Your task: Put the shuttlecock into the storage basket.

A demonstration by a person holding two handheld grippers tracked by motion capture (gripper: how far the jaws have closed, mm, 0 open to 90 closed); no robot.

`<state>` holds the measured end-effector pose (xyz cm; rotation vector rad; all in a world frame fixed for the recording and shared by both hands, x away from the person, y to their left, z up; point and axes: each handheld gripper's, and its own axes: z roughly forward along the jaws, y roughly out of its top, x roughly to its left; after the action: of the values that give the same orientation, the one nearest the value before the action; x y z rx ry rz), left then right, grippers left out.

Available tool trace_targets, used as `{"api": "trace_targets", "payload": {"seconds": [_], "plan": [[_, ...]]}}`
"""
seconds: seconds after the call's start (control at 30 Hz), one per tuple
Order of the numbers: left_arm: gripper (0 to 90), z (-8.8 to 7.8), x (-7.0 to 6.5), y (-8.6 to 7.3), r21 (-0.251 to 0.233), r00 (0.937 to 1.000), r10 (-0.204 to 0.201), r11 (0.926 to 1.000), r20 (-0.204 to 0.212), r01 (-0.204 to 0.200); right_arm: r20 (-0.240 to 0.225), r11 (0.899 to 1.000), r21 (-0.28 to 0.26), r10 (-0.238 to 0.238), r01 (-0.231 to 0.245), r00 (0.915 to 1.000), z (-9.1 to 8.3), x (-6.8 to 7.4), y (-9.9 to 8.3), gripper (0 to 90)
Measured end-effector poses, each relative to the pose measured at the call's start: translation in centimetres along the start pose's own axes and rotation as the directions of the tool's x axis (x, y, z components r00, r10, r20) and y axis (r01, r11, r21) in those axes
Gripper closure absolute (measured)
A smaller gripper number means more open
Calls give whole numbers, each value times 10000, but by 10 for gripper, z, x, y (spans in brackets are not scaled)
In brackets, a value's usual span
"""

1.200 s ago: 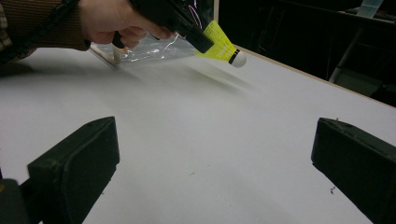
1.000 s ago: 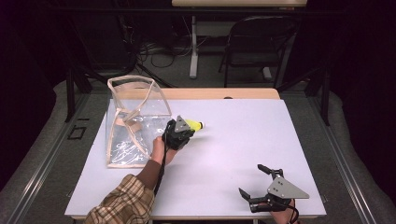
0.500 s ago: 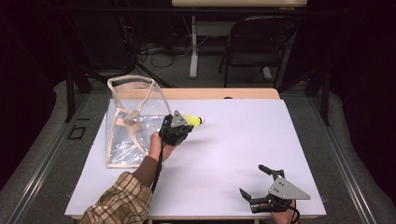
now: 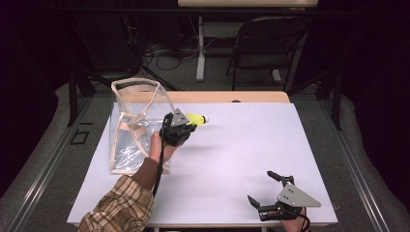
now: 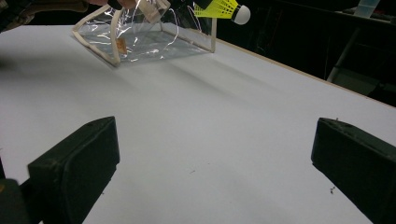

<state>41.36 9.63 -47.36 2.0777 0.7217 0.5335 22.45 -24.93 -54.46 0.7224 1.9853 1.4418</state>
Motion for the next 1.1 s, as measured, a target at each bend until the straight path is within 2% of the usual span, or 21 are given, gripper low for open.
{"api": "trace_targets", "payload": {"seconds": [0.3, 1.1], "plan": [[895, -10, 5, 8, -87, 9999, 108, 9999, -59, -109, 15, 10000, 24, -5, 4, 10000, 0, 0, 0, 6], [895, -29, 20, 25, -405, 9998, 35, 9992, -193, -43, 33, 10000, -10, 1, -1, 10000, 0, 0, 0, 6]]}}
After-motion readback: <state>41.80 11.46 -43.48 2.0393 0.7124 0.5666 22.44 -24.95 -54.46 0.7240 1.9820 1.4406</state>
